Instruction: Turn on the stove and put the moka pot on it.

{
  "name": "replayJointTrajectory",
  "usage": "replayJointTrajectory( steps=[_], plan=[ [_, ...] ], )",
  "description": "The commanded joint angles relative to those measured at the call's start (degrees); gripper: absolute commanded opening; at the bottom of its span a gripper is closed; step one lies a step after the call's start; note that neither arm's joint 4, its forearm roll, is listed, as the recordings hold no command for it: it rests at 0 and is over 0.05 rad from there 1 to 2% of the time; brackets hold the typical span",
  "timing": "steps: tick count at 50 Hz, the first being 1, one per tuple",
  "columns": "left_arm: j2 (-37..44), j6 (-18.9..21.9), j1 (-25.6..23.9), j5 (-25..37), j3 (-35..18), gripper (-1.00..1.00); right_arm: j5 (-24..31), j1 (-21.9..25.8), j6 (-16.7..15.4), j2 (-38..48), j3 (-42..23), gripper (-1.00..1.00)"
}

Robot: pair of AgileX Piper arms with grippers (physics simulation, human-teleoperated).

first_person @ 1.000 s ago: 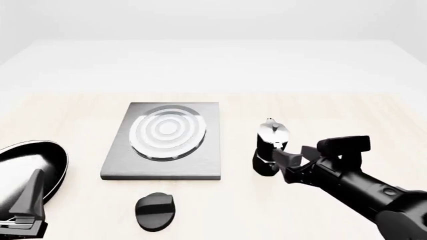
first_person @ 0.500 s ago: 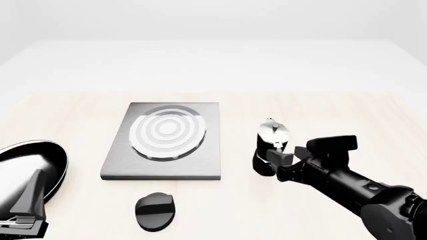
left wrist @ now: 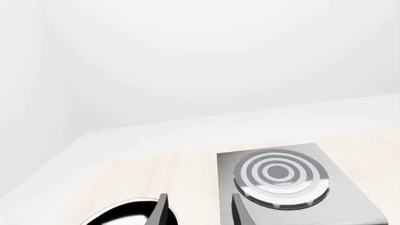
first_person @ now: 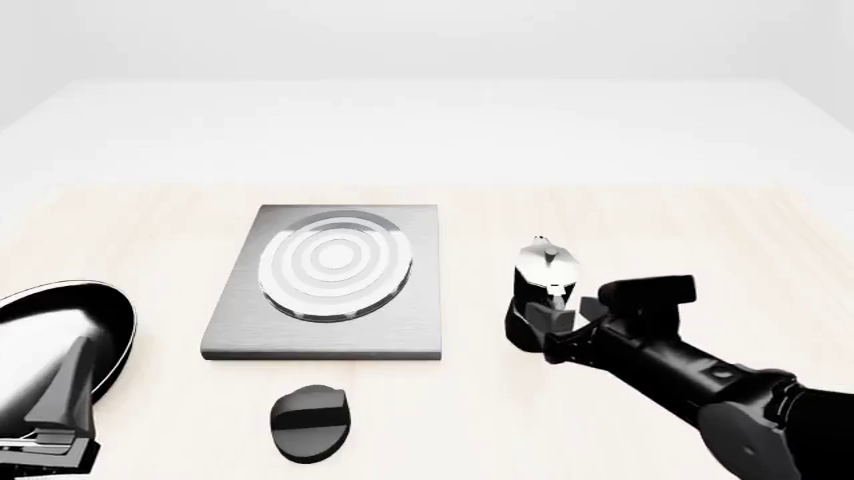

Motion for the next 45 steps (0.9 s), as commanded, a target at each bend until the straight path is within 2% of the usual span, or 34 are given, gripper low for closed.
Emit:
replayJointTrajectory(
  steps=[1, 17, 26, 27, 34, 38, 43, 45],
  plan=[
    [0.9, 0.1, -0.2, -0.6, 0.0, 1.0, -2.9, -0.4, 0.3, 3.7, 0.1, 1.0],
    [2.3, 0.1, -0.5, -1.7, 0.0, 1.0, -5.5, -0.5, 1.2, 7.9, -0.5, 1.0],
    [2.9, 0.0, -0.6, -2.2, 0.0, 1.0, -4.9, 0.6, 1.8, 7.5, -0.7, 1.0],
    [2.9, 0.0, -0.6, -2.2, 0.0, 1.0, -4.8, 0.5, 1.9, 7.2, -0.6, -1.0],
    [2.3, -0.1, -0.6, -1.8, 0.0, 1.0, -3.6, 0.7, 2.5, 5.1, 0.3, -1.0],
    [2.0, 0.0, -0.5, -1.6, 0.0, 1.0, -1.1, 0.2, 2.0, 2.2, 0.3, -1.0],
    [1.3, 0.1, -0.7, -1.1, 0.0, 1.0, 5.3, -1.0, 0.5, -3.7, -0.6, -1.0],
    [0.7, 0.2, -0.7, -0.6, 0.0, 1.0, 10.0, -1.7, -0.8, -7.5, -1.7, -1.0]
  ],
)
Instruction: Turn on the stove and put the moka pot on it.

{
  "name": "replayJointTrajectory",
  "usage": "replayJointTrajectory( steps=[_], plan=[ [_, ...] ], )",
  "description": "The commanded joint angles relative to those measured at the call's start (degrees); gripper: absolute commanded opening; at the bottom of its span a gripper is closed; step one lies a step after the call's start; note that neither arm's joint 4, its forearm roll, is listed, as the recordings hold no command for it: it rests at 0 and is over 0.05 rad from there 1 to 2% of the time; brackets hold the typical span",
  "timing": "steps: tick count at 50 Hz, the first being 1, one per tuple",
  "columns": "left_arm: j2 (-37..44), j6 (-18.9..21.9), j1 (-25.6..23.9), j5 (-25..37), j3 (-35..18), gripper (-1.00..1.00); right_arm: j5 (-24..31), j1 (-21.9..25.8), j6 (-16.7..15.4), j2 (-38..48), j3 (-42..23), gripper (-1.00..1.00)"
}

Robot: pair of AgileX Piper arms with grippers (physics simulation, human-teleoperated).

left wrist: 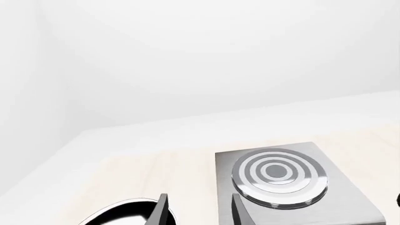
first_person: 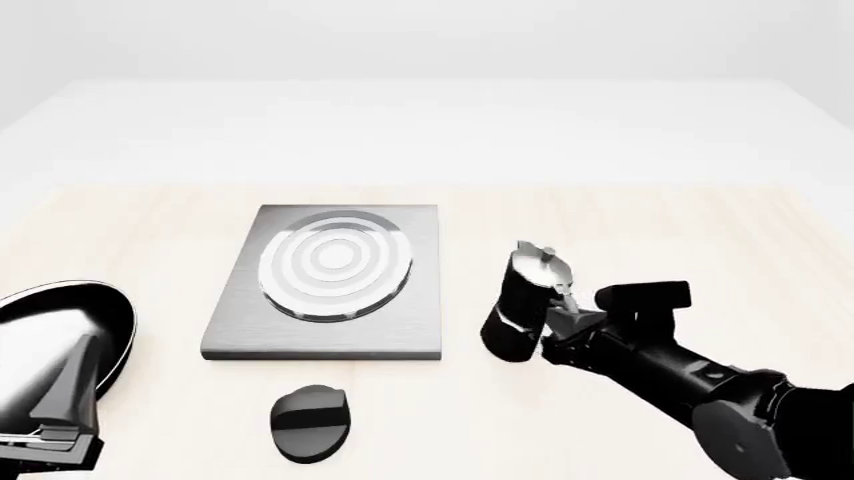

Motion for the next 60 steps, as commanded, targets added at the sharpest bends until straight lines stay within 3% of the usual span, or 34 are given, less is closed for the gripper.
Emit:
replayJointTrajectory(
  steps=[1, 7, 13, 19, 21, 22, 24, 30, 44, 60],
  plan=[
    [-1.4, 0.1, -0.1, 1.0, 0.0, 1.0, 10.7, -1.5, -2.0, -10.2, -2.1, -1.0],
    [-2.4, 0.4, -0.3, 1.7, 0.0, 1.0, 21.6, -3.5, -6.0, -18.3, -5.8, -1.0],
    [-3.2, 0.6, -0.3, 2.2, 0.0, 1.0, 28.2, -4.2, -8.8, -22.9, -8.9, -1.0],
    [-3.6, 0.7, -0.4, 2.2, 0.0, 1.0, 34.5, -2.2, -11.5, -24.4, -13.3, -1.0],
    [-3.9, 0.7, -0.4, 2.3, 0.0, 1.0, 36.7, -0.7, -14.2, -23.4, -15.2, -1.0],
    [-3.9, 0.7, -0.4, 2.2, 0.0, 1.0, 38.1, 0.8, -13.1, -23.1, -16.6, -1.0],
    [-3.9, 0.7, -0.3, 2.2, 0.0, 1.0, 38.8, 1.5, -14.4, -22.7, -17.8, -1.0],
    [-3.9, 0.8, -0.3, 2.0, 0.0, 1.0, 40.5, 5.7, -13.8, -21.1, -21.5, -1.0],
    [-3.7, 1.2, -0.4, 2.0, 0.0, 1.0, 44.7, 8.8, -18.3, -17.2, -31.8, -1.0],
    [-3.5, 1.1, -0.3, 2.1, 0.0, 1.0, 44.9, 12.1, -19.9, -9.6, -41.4, -1.0]
  ],
)
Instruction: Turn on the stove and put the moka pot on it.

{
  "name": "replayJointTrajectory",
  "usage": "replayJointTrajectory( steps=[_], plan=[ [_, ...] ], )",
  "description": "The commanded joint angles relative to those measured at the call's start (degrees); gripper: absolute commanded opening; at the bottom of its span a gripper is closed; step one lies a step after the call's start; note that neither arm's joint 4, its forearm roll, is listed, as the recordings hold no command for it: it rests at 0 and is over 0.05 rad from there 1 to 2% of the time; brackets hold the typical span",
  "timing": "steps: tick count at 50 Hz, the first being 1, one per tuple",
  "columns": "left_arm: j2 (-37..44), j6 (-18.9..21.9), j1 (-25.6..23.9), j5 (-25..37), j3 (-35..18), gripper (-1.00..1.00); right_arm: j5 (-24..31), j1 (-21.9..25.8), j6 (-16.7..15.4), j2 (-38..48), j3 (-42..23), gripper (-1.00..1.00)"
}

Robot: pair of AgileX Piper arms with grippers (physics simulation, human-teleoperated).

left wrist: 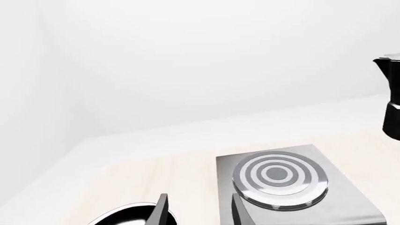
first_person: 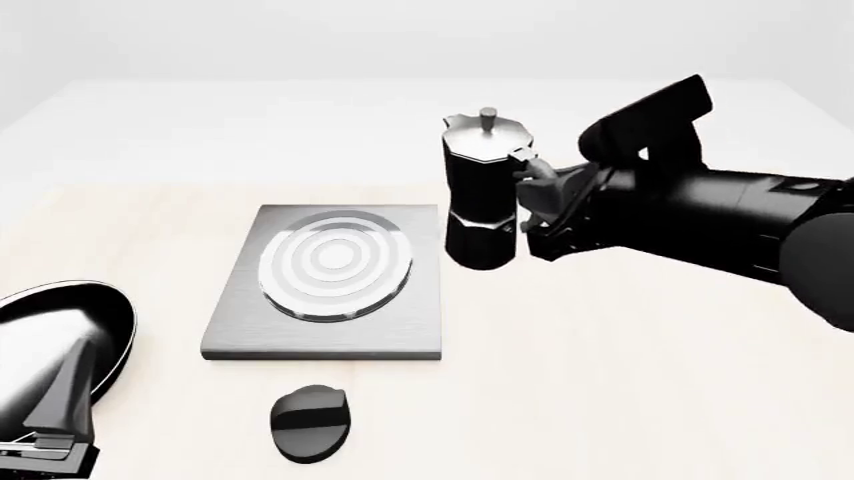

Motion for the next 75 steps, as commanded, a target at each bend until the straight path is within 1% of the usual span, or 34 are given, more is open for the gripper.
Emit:
replayJointTrajectory(
  steps=[1, 12, 21, 40, 56, 69, 75],
  plan=[
    [0.0, 0.0, 0.1, 0.0, 0.0, 1.0, 0.3, 2.9, -1.1, 4.6, -7.2, -1.0],
    [-0.1, -0.2, 0.3, 0.0, 0.0, 1.0, -1.1, 4.5, -1.6, 9.7, -11.4, -1.0],
    [0.0, -0.4, 0.3, 0.0, 0.0, 1.0, -4.2, 5.2, -0.9, 14.2, -12.9, -1.0],
    [0.4, -0.9, 0.7, 0.1, 0.0, 1.0, -7.6, 6.4, 0.3, 23.0, -18.3, -1.0],
    [1.0, -1.0, 0.8, -0.2, 0.0, 1.0, -9.5, 7.7, 1.4, 29.2, -22.1, -1.0],
    [3.7, -1.6, 0.8, -2.1, 0.0, 1.0, -11.3, 8.2, 2.3, 34.0, -24.1, -1.0],
    [6.0, -1.8, 0.7, -4.1, 0.0, 1.0, -11.8, 8.3, 2.7, 35.8, -25.1, -1.0]
  ],
)
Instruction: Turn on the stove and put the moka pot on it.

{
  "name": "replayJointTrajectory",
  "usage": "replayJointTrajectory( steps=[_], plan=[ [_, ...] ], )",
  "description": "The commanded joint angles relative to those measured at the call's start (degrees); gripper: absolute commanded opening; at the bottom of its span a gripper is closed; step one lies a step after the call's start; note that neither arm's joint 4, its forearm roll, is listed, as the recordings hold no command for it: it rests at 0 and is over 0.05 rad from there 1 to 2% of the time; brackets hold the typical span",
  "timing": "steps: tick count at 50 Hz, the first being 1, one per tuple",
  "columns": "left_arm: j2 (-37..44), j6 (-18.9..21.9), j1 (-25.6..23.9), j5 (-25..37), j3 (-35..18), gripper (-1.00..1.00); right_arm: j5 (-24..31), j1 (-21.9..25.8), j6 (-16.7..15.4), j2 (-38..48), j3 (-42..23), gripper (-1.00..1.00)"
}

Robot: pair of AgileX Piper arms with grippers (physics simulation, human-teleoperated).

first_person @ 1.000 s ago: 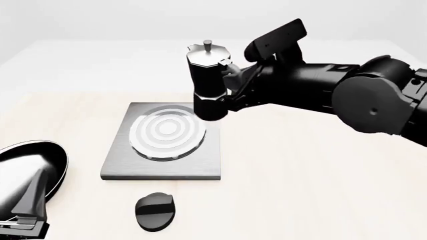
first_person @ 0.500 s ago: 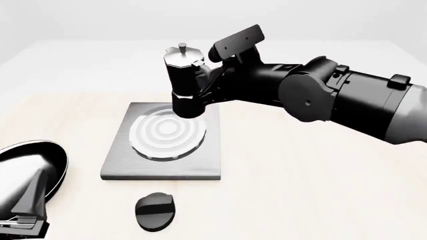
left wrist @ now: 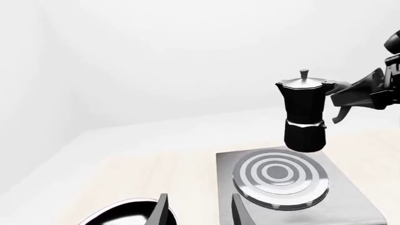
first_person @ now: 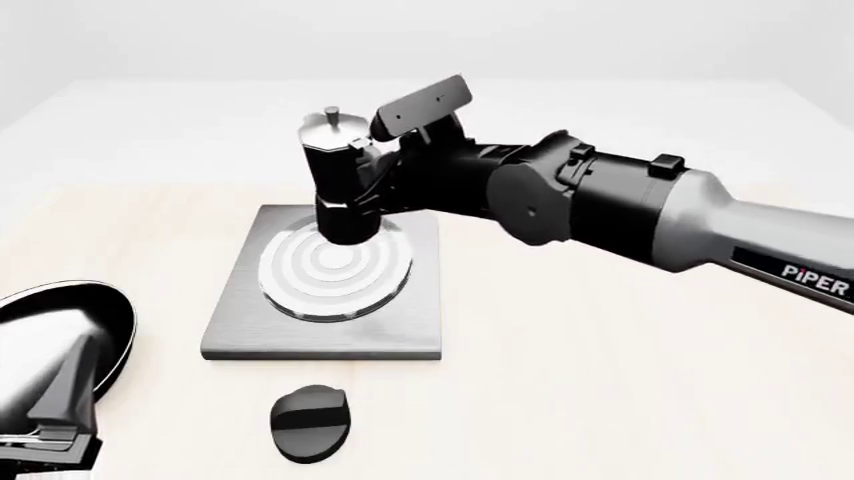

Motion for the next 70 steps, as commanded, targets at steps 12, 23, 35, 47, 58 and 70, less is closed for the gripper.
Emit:
replayJointTrajectory(
  steps=[12, 23, 35, 47, 58, 70],
  plan=[
    [5.8, -0.9, 0.0, -4.7, 0.0, 1.0, -2.7, 0.8, 1.8, 7.2, -4.1, -1.0],
    [5.9, -1.1, 0.1, -4.8, 0.0, 1.0, -3.0, 1.4, 1.3, 11.1, -6.8, -1.0],
    [7.6, -1.4, 0.3, -6.1, 0.0, 1.0, -3.6, 1.5, 1.5, 15.2, -9.3, -1.0],
    [9.4, -1.2, 0.3, -7.6, 0.0, 1.0, -4.9, 0.7, 1.8, 18.2, -10.3, -1.0],
    [11.0, -0.8, 0.1, -8.9, 0.0, 1.0, -6.4, -0.2, 1.8, 20.8, -10.9, -1.0],
    [14.9, -0.7, 0.0, -12.5, 0.0, 1.0, -8.3, -0.4, 2.4, 22.5, -10.0, -1.0]
  ],
)
